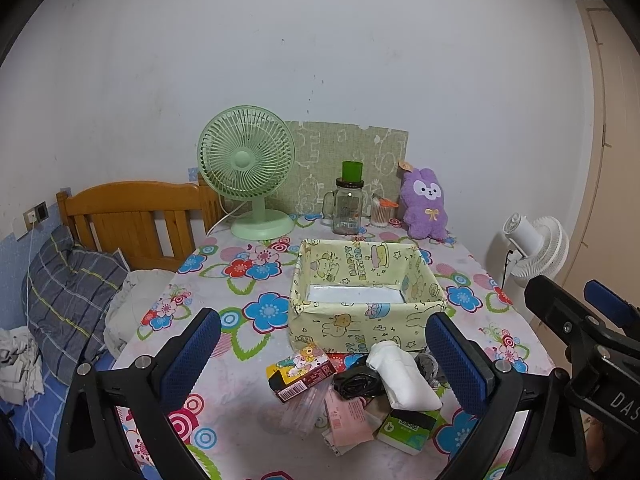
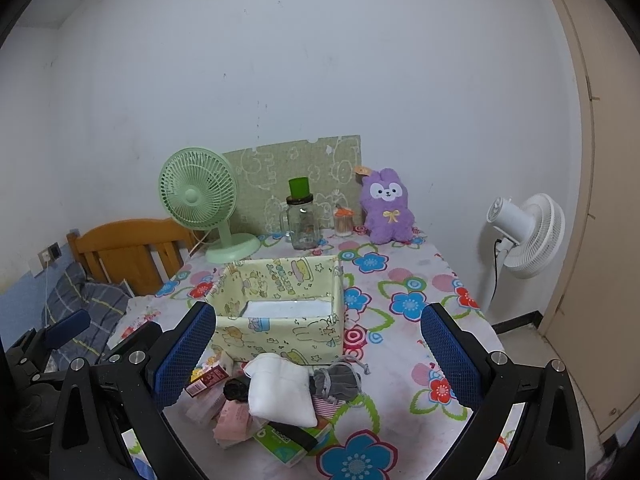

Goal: Organize soft objects

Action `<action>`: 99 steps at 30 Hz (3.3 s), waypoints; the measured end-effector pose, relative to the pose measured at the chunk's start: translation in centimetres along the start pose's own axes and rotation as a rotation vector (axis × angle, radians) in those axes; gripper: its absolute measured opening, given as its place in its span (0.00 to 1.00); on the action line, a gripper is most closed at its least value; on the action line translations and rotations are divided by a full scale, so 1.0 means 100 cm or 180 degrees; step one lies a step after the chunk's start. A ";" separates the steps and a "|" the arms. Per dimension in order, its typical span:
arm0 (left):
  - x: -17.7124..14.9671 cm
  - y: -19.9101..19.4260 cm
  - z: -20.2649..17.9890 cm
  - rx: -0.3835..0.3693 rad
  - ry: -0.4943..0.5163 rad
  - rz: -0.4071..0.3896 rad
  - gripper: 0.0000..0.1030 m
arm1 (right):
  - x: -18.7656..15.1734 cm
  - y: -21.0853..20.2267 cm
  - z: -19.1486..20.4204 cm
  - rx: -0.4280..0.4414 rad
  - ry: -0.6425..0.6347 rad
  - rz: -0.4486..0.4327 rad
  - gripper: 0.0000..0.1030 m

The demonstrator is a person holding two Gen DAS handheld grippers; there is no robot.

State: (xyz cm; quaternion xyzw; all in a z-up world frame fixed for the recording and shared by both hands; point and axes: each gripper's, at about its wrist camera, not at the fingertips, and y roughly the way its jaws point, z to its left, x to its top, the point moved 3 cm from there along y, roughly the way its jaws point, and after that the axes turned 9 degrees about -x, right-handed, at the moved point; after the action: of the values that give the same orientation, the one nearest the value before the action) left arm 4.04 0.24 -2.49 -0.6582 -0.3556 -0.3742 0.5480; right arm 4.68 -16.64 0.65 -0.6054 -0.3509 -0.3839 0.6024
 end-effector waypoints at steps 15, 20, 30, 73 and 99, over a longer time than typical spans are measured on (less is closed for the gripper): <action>-0.003 0.021 0.005 -0.0002 -0.0033 0.0082 0.95 | -0.006 0.019 0.003 0.0024 0.0011 0.0090 0.96; -0.007 0.033 0.007 -0.0001 -0.0029 0.0147 0.93 | -0.009 0.032 0.005 0.0017 -0.0007 0.0138 0.95; -0.025 0.064 0.006 -0.0079 0.0031 0.0383 0.92 | -0.026 0.064 0.017 0.0079 -0.0117 0.0329 0.94; -0.082 0.157 0.045 -0.0040 -0.0115 0.1292 0.68 | -0.098 0.170 0.082 0.0417 -0.0282 0.1527 0.59; -0.057 0.127 0.016 -0.0160 0.0022 0.1018 0.33 | -0.072 0.142 0.073 0.0472 -0.0233 0.1253 0.22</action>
State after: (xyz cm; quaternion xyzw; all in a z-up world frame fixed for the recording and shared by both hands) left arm 12.67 -0.35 -13.52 -0.7186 -0.2348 -0.2932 0.5852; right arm 14.31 -9.47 -12.15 -0.6298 -0.2748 -0.2098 0.6956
